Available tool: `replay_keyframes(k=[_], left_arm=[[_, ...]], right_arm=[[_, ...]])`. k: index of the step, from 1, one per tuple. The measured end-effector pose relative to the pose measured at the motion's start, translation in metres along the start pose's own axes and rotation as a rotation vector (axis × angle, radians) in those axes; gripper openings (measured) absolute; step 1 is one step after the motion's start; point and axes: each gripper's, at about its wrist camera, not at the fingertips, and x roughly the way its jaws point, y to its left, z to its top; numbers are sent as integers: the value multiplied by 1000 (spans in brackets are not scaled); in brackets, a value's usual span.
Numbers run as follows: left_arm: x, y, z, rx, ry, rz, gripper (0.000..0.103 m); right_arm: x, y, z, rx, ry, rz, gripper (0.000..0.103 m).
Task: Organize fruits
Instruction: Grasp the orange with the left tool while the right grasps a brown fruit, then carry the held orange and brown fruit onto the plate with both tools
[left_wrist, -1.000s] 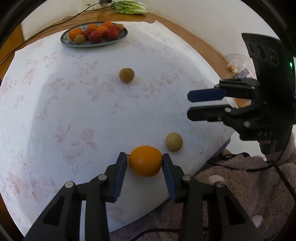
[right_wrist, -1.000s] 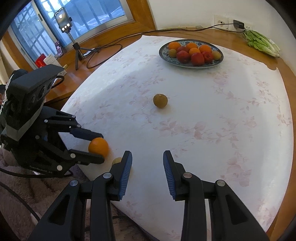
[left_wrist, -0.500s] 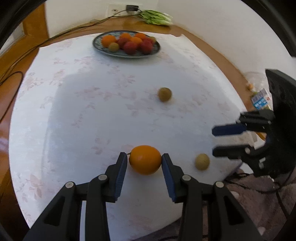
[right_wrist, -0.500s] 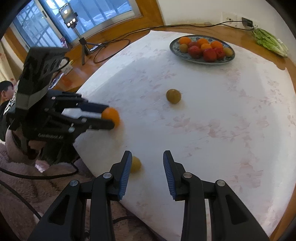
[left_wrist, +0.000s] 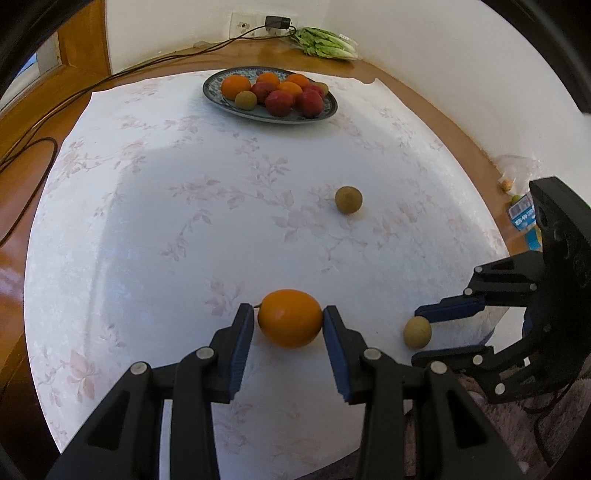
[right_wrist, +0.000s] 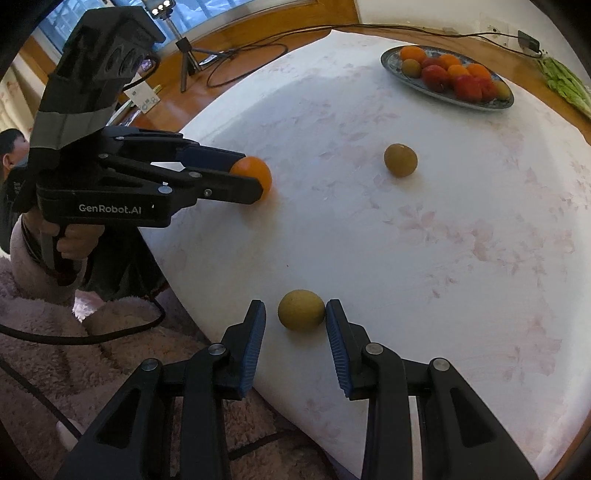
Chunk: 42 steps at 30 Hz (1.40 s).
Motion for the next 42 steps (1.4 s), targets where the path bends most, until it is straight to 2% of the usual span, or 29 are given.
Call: replay_keyframes(k=[1,3,31,42], left_arm=[[0,1,-1,-1,-1,-2,40],[0,1,-1,-2,-2,-4,40],[2,5,7,-24,5,9,40],[3,4,25,-26,-6,1,40]], right_arm=[[0,1,0,-3,-2,-7,29],[-2,-1,0,-2,-1,-7,28],[-20,-30,13,77,-85,-40,28],[-30,-51,21,143,-137,-69,28]])
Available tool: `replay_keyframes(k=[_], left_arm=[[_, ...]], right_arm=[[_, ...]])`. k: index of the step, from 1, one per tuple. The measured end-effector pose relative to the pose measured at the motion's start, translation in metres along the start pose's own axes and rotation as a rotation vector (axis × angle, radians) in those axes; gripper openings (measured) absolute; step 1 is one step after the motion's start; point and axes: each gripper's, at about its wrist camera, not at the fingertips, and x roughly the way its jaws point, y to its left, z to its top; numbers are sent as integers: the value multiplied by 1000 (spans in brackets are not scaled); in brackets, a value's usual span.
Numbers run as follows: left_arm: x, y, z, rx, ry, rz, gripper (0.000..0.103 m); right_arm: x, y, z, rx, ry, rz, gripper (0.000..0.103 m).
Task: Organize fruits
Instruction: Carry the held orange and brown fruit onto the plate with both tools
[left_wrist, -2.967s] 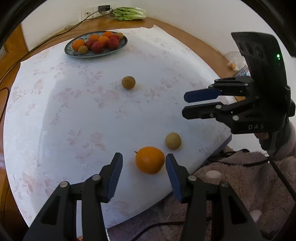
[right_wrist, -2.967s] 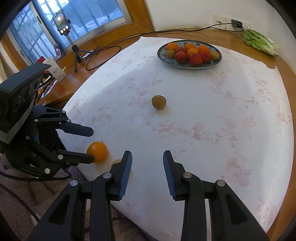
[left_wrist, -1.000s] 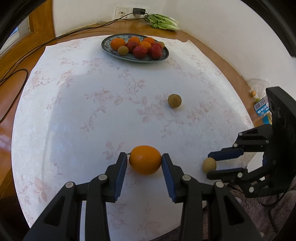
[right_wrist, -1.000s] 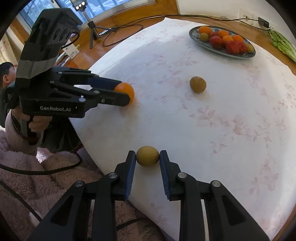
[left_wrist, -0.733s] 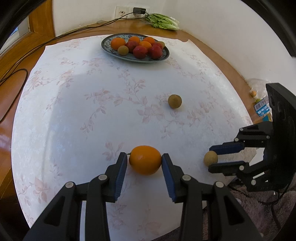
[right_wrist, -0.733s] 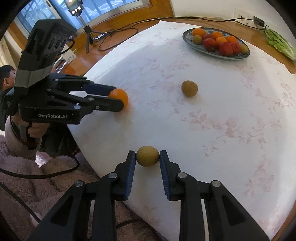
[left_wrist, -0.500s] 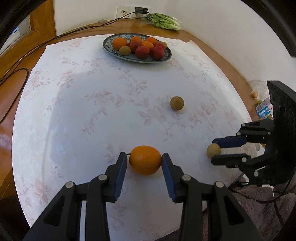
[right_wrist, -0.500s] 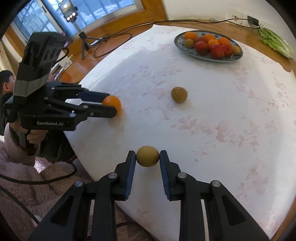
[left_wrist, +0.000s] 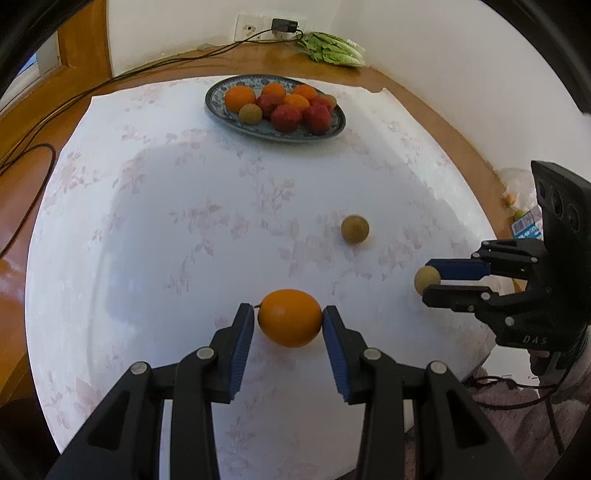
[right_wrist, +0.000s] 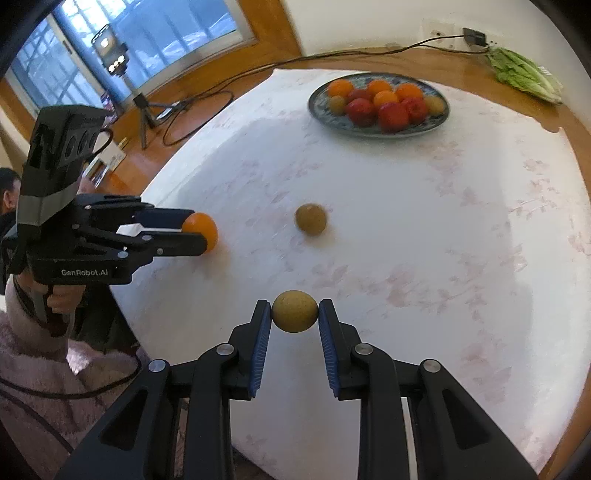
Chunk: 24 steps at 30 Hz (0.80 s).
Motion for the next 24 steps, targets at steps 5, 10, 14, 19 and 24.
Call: replay_keyframes(k=[5,10,14,19,24], left_arm=[[-2,1,14,-8,-20,2,40],[-5,1,31,-16,-56,3,40],[-5,1,45,-22,-70,4,40],[-4,-1,62,-25,-92,1,40],[-2,0,83,-43,-118,4,40]], right_arm=[[-6,-7,8,16,-32,-14,28],[-10,-16,18,30,-62,-27,28],[-13,-24,27,45,-84,-37,28],[-20,-33,42,57,-126,-45,28],[-24,-41,58,66,-159,-57,28]])
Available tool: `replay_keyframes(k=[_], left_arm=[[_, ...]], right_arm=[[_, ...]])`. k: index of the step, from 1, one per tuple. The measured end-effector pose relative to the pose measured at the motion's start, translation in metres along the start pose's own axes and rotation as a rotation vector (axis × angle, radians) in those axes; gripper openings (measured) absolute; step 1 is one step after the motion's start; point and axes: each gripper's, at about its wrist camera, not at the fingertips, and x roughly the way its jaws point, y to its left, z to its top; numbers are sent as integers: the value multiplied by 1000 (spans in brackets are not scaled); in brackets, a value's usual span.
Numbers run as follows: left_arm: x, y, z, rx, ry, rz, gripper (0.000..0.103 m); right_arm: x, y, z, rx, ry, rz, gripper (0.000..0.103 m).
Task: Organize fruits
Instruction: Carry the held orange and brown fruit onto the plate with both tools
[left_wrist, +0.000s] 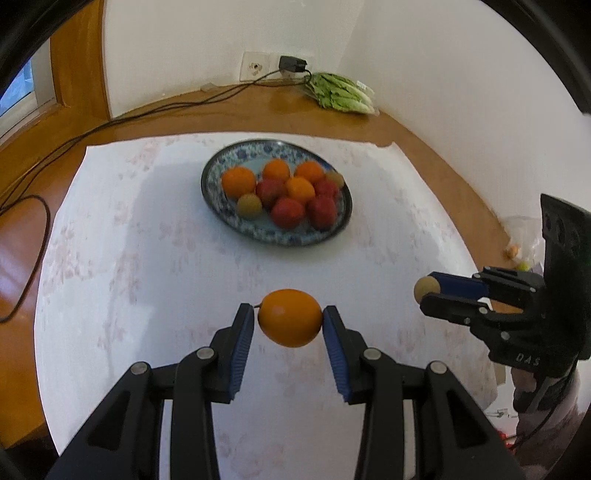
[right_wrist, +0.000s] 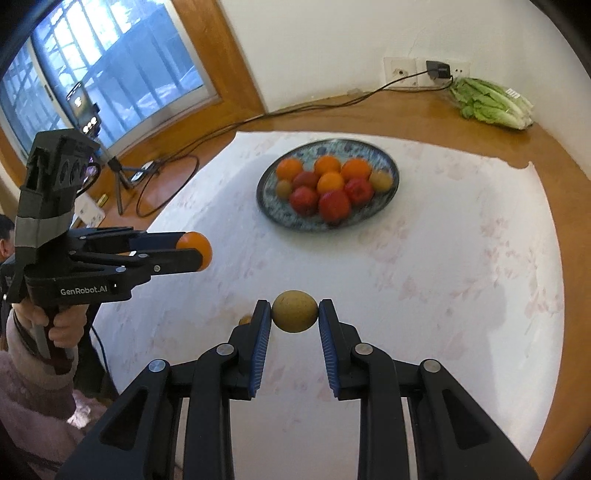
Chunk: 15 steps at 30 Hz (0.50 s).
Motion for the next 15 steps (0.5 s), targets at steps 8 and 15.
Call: replay_keyframes(k=[8,15], left_arm=[[12,-1,29,1,-43,26,40],[28,2,47,-20,-66,19,40]], right_arm=[[7,-12,25,6,-26,-36,28],[20,-22,44,2,-41,-83,28]])
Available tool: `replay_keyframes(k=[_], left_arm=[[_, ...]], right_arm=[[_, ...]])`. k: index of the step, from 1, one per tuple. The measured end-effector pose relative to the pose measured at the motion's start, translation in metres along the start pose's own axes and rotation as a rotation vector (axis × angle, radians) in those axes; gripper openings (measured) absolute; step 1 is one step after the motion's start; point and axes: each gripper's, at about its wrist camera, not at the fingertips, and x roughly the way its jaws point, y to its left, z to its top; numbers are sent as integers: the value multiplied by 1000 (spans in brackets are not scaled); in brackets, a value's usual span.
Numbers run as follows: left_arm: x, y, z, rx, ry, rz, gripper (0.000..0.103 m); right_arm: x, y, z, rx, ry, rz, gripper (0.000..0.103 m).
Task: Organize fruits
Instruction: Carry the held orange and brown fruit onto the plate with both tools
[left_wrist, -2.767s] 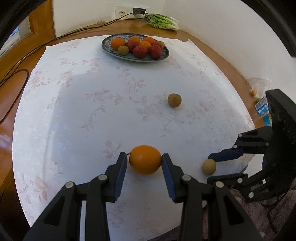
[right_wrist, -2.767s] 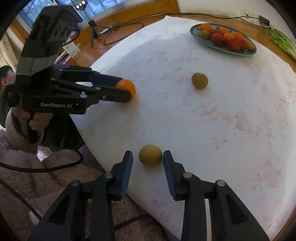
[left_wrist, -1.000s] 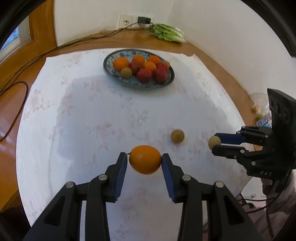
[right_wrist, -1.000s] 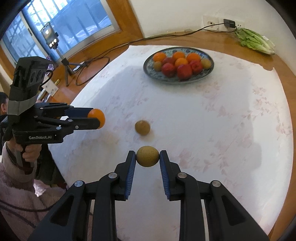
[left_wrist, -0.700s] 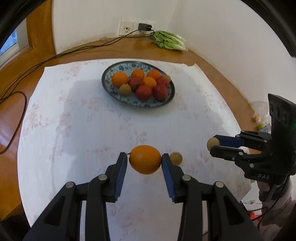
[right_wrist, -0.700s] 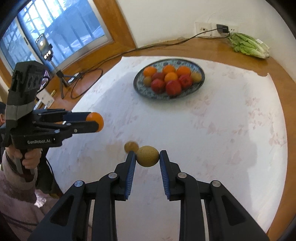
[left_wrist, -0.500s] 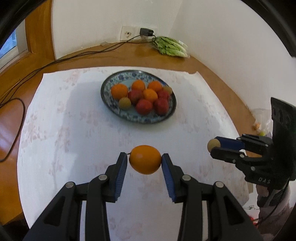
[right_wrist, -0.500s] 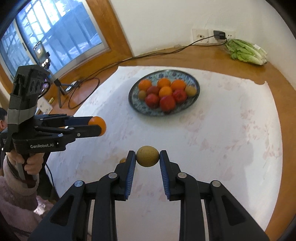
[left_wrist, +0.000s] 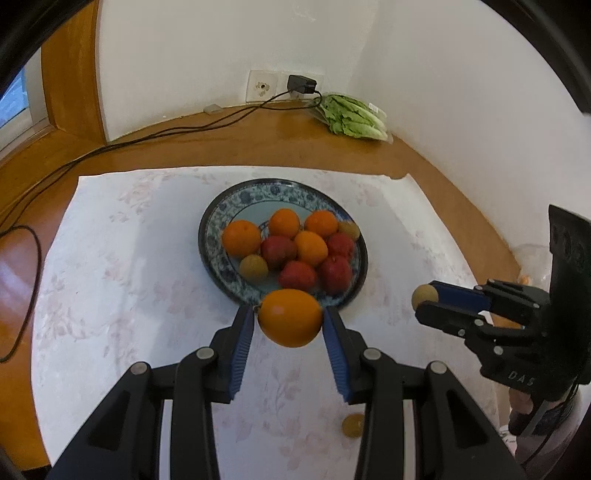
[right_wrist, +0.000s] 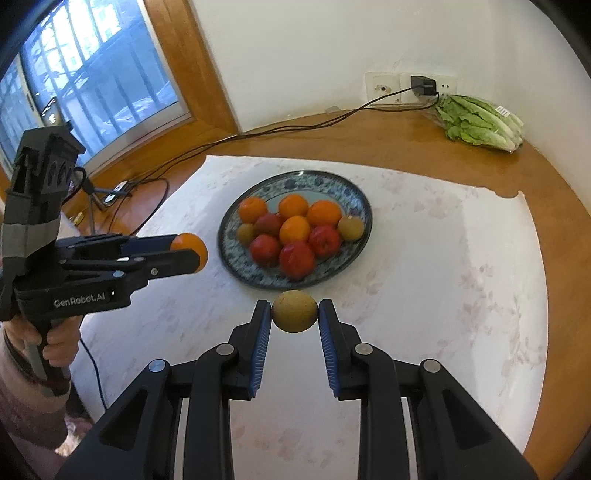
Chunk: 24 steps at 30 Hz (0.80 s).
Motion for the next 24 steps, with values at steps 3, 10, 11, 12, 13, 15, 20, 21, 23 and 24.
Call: replay_keyframes(k=[3,10,11,12,13,15,20,21,23,24], left_arm=[[9,0,4,1,-6,26,40],[28,0,3,6,-2,45,40],[31,-1,3,8,-1,51,40],[33,0,2,9,0,54,40],[34,0,2,11,0,57,40],[38,0,2,17,-2,62,40],[45,0,2,28,-12,79,40],[46,0,2,28,-15,81,40],[48,1,2,28,-22,88,40],[48,1,3,29,-26,92,40]], right_arm=[[6,-3,6,2,-18,-25,28],[27,-3,16,-9,-27,-65,28],[30,-3,17,-14,-27,-73,28],[32,-3,18,-18,-26,-78,28],[35,-3,19,-23,-25,-85,28],[40,-3,20,-34,-23,-102,28],[51,-4,20,-48,-14,-126,28],[52,-4,21,-50,-13,-129,28],[55,-4,21,-54,-14,-134,28],[57,-5,21,-53,-15,-134,28]])
